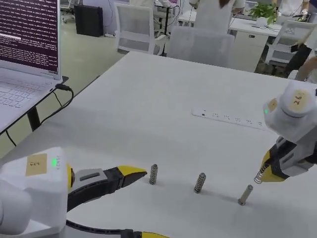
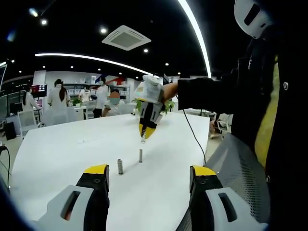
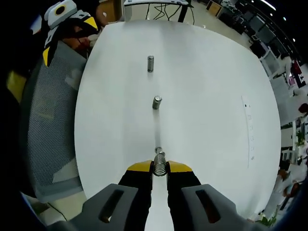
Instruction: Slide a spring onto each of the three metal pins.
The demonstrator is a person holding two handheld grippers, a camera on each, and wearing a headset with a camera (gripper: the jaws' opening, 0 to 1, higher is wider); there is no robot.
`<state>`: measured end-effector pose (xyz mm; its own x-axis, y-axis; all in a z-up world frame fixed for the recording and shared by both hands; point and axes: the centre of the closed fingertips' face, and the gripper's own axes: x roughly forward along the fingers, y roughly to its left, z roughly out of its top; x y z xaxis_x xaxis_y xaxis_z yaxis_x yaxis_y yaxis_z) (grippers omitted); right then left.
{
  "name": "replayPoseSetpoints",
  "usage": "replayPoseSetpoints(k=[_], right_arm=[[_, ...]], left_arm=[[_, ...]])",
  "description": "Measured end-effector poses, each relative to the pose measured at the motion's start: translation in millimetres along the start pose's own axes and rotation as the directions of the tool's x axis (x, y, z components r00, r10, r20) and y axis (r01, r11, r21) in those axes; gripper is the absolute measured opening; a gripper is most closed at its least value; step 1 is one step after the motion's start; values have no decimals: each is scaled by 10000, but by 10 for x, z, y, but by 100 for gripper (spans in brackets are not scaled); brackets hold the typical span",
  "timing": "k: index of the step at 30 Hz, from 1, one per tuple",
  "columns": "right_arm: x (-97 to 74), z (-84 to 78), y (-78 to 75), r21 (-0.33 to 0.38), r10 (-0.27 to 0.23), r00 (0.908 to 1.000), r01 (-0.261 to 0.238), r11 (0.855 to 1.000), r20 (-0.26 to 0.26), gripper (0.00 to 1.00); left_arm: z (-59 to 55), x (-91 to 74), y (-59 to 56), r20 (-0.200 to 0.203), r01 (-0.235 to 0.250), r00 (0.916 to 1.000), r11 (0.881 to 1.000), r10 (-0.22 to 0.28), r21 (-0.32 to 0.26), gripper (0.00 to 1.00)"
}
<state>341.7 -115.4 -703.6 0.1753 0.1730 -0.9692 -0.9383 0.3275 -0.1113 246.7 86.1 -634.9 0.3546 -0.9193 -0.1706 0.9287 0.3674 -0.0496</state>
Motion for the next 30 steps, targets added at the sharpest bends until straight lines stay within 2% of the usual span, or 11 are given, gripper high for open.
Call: replayPoseSetpoints(k=[12, 18, 30], right_arm=[[181, 6, -80, 193, 211, 9997, -214, 9996, 154, 8], [230, -41, -83, 266, 341, 9994, -342, 9991, 51, 8], [347, -26, -63, 416, 531, 9986, -534, 9977, 91, 8]], left_arm=[[-13, 1, -3, -44, -9, 10000, 10000, 9, -75, 65], [-30, 0, 6, -94, -17, 10000, 10000, 16, -92, 64], [-41, -13, 21, -133, -13, 9999, 9999, 11, -120, 63]])
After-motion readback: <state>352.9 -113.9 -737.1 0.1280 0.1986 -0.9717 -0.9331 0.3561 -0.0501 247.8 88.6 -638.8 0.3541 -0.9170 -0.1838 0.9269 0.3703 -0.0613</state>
